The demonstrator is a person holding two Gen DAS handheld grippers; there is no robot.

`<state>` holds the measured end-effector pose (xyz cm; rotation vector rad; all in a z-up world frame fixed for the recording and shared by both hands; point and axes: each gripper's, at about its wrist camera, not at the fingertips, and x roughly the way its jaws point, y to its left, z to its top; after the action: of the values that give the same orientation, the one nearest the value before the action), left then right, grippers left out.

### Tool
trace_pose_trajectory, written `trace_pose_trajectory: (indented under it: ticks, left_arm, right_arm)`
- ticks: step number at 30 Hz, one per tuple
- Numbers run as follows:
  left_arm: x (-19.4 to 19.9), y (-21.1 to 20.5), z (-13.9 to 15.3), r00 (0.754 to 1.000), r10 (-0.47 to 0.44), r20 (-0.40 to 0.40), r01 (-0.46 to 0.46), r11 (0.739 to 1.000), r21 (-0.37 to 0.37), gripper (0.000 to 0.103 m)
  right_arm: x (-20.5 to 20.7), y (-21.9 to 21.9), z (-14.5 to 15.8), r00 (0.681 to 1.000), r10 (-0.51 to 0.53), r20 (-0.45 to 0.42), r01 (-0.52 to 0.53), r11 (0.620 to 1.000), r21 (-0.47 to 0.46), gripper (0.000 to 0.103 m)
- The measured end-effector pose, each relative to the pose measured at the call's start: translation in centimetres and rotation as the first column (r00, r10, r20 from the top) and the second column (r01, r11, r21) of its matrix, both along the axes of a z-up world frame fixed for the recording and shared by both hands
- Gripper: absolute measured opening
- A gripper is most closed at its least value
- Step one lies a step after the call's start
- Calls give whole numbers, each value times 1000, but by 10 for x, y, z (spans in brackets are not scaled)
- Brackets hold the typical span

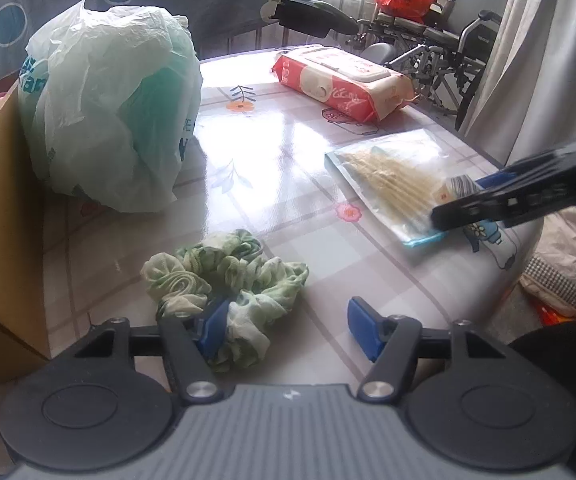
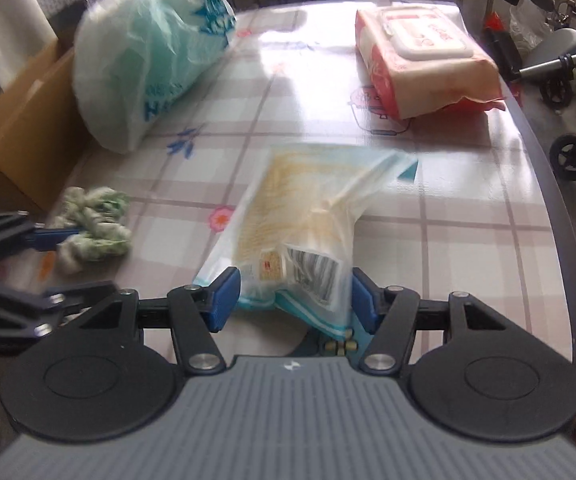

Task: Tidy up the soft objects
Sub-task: 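Grasp the clear cotton-swab bag with the right tool, then grasp the green floral scrunchie with the left tool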

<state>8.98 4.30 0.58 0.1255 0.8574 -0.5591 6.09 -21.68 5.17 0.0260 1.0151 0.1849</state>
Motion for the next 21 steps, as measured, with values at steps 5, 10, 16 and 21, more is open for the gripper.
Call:
trace_pose_trajectory:
  ticks: [5, 10, 16, 21]
  left_arm:
    - [5, 1, 1, 1000, 7, -23, -8, 999, -43, 76]
    - [11, 5, 2, 1000, 3, -26, -5, 998, -62, 72]
    - [25, 13, -1, 997, 66, -35, -69, 992, -102, 55]
    - [25, 20, -4, 991, 135, -10, -135, 987, -92, 22]
  right_arm:
    - [-8, 10, 20, 996, 63, 68, -60, 997, -41, 86]
    - [21, 30, 1, 997, 77, 27, -75, 994, -84, 98]
    - [59, 38, -38, 999, -35, -40, 30, 992, -126, 102]
    - [63, 41, -40, 997, -80, -2, 79, 985, -151, 97]
